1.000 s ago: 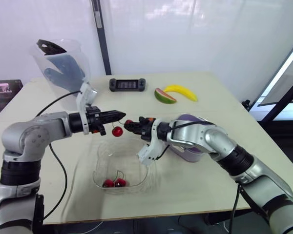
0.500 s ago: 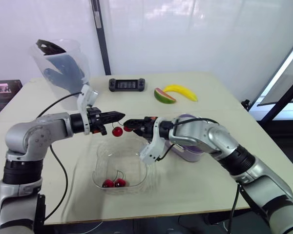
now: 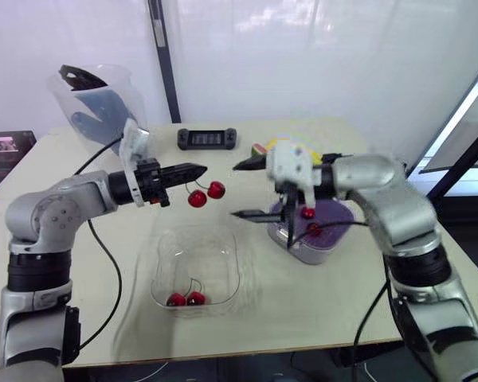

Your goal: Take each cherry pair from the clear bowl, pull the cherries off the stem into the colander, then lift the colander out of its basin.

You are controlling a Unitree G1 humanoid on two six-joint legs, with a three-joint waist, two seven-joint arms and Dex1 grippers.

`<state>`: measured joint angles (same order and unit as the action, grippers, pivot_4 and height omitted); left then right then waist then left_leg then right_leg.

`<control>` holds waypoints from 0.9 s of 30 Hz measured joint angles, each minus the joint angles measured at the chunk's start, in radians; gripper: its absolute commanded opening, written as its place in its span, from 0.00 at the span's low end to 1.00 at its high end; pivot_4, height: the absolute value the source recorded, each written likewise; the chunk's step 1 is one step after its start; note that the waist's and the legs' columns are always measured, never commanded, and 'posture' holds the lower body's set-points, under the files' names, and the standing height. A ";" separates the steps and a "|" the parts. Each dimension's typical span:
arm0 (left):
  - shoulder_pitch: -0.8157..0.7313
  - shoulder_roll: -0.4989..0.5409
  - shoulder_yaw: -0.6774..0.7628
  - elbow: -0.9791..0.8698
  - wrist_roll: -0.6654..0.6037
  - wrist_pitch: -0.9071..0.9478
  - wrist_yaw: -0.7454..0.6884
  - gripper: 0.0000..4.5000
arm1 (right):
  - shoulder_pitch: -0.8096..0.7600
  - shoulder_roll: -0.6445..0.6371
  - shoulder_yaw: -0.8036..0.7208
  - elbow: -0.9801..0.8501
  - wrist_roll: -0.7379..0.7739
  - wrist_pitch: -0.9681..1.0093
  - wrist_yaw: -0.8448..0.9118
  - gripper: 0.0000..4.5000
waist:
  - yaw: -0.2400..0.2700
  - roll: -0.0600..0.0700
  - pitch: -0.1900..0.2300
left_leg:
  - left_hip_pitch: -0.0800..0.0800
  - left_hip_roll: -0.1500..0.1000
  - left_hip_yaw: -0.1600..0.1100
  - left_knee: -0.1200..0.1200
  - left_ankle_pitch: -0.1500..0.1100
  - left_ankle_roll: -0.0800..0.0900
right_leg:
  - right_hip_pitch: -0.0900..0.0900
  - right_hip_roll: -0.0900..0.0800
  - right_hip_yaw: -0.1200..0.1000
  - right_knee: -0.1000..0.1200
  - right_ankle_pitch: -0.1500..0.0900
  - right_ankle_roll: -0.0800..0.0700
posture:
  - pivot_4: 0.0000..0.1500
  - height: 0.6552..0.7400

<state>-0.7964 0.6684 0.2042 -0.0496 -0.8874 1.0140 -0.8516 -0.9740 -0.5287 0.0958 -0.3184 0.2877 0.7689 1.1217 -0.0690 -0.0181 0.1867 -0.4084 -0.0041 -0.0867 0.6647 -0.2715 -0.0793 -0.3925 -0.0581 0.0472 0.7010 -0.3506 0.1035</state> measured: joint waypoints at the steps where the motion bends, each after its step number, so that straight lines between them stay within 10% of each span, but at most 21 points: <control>1: 0.004 0.000 0.000 -0.006 -0.004 0.001 -0.005 0.00 | -0.012 0.013 -0.025 -0.003 0.063 0.078 -0.007 0.99 | 0.000 0.000 0.000 | 0.000 0.000 0.000 0.000 0.000 0.000 | 0.000 0.000 0.000 0.000 0.000 0.000 | 1.00 1.00; 11: 0.027 -0.001 0.000 -0.100 -0.106 0.035 -0.056 0.00 | -0.022 0.001 0.047 0.057 0.168 0.205 -0.075 0.99 | 0.000 0.000 0.000 | 0.000 -0.001 0.001 0.000 -0.004 0.007 | -0.001 -0.001 0.000 0.000 0.000 0.000 | 1.00 1.00; 17: 0.037 -0.002 0.000 -0.120 -0.116 0.040 -0.034 0.00 | -0.023 -0.004 0.066 0.073 0.188 0.219 -0.086 0.49 | 0.000 0.000 0.000 | 0.000 -0.001 0.001 0.000 -0.004 0.007 | -0.001 -0.001 0.000 0.000 0.000 0.000 | 1.00 1.00; 27: 0.053 0.001 0.001 -0.122 -0.126 0.028 -0.028 0.00 | -0.049 -0.030 0.104 0.079 0.217 0.229 -0.076 0.49 | 0.001 0.000 0.000 | 0.000 0.000 0.001 0.000 -0.004 0.007 | -0.001 -0.001 0.000 0.000 0.000 0.000 | 1.00 1.00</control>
<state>-0.7438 0.6697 0.2054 -0.1719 -1.0137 1.0419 -0.8798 -1.0235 -0.5585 0.1997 -0.2394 0.5046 0.9982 1.0454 -0.0683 -0.0181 0.1867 -0.4085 -0.0045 -0.0856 0.6649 -0.2752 -0.0727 -0.3931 -0.0592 0.0473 0.7009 -0.3506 0.1035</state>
